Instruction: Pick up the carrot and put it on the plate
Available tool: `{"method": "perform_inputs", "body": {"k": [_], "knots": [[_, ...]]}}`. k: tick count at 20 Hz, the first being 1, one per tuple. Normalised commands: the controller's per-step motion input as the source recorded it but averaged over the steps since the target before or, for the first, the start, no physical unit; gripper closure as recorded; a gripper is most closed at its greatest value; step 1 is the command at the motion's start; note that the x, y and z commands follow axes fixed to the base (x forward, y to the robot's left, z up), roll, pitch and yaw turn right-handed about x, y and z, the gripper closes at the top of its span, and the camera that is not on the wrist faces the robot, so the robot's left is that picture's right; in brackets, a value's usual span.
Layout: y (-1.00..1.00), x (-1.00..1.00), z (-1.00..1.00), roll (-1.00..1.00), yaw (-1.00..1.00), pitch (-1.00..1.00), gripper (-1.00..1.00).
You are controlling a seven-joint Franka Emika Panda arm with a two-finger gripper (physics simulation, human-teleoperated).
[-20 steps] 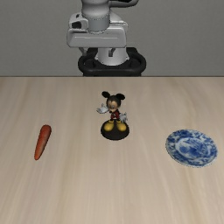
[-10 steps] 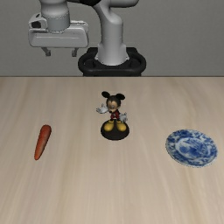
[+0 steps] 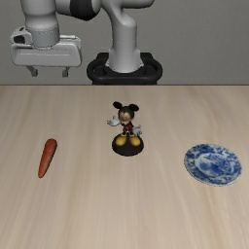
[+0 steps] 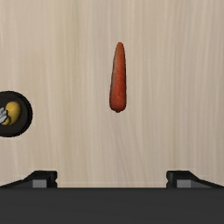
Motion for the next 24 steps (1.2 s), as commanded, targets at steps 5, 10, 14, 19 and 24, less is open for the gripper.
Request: {"method": "perform_inputs", "body": {"k": [5, 10, 14, 19, 24], "knots": [[0.0, 1.0, 0.0, 0.0, 0.0, 0.0, -1.0], [-0.2, 0.4, -0.4, 0.0, 0.0, 0.0, -1.0], [0.0, 0.0, -1.0, 0.0, 0.0, 0.0, -1.0], [0.0, 0.0, -1.0, 0.0, 0.0, 0.0, -1.0], [0.0, 0.0, -1.0, 0.0, 0.0, 0.0, -1.0]]}}
